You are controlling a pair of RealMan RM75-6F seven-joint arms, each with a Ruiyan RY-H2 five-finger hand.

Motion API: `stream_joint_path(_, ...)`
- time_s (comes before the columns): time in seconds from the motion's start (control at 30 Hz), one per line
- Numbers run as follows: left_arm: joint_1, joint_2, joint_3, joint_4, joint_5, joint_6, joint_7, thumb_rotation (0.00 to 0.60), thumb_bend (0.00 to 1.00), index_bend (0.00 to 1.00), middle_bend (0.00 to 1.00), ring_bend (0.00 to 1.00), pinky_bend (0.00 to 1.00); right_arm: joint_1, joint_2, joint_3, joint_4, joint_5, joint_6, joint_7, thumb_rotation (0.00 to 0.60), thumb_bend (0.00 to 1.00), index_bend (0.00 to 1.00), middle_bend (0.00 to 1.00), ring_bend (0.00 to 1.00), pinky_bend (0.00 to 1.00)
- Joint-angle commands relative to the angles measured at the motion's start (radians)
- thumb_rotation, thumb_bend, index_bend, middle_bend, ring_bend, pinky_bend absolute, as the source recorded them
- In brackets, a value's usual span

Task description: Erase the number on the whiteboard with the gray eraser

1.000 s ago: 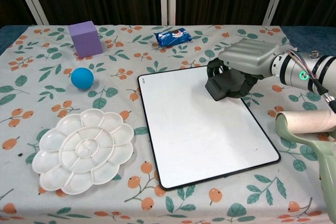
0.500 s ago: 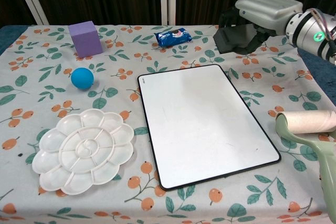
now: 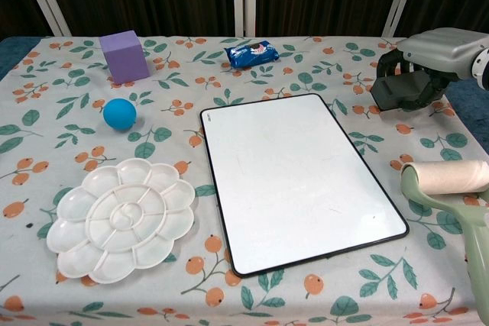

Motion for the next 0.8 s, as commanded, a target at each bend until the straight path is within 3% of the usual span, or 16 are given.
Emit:
stream_joint_path(0.03,0.001,0.001,-0.001,-0.002,-0.001,0.003,0.001,0.600,0.00,0.09,0.08,0.06,0.19,0.000,0.012,-0.005,-0.008,0.001,-0.027,0.019,0.600,0.13,0.06,0.05,0.01,0.06)
stream_joint_path(0.07,0.002,0.002,-0.001,-0.002,-0.001,0.005,0.003,0.600,0.00,0.09,0.08,0.06,0.19,-0.006,0.012,0.003,-0.011,-0.005,-0.004,0.037,0.600,0.11,0.01,0.00,0.00,0.01)
stream_joint_path(0.2,0.003,0.008,-0.003,-0.011,0.000,0.011,0.009,0.600,0.00,0.09,0.08,0.06,0.19,-0.012,0.030,0.015,-0.022,-0.026,0.031,0.087,0.600,0.03,0.00,0.00,0.00,0.00)
stream_joint_path(0.43,0.000,0.013,-0.006,-0.030,0.005,0.017,0.023,0.600,0.00,0.09,0.08,0.06,0.19,-0.040,0.118,0.045,-0.107,-0.046,0.118,0.131,0.600,0.01,0.00,0.00,0.00,0.00)
stream_joint_path(0.63,0.000,0.007,-0.013,-0.031,0.008,0.032,0.025,0.600,0.00,0.09,0.08,0.06,0.19,-0.201,0.293,0.026,-0.313,-0.089,0.408,-0.016,0.600,0.00,0.00,0.00,0.00,0.00)
stream_joint_path(0.8,0.002,0.005,-0.016,-0.036,0.009,0.042,0.032,0.600,0.00,0.09,0.08,0.06,0.19,-0.395,0.382,-0.045,-0.400,-0.065,0.578,-0.033,0.600,0.00,0.00,0.00,0.00,0.00)
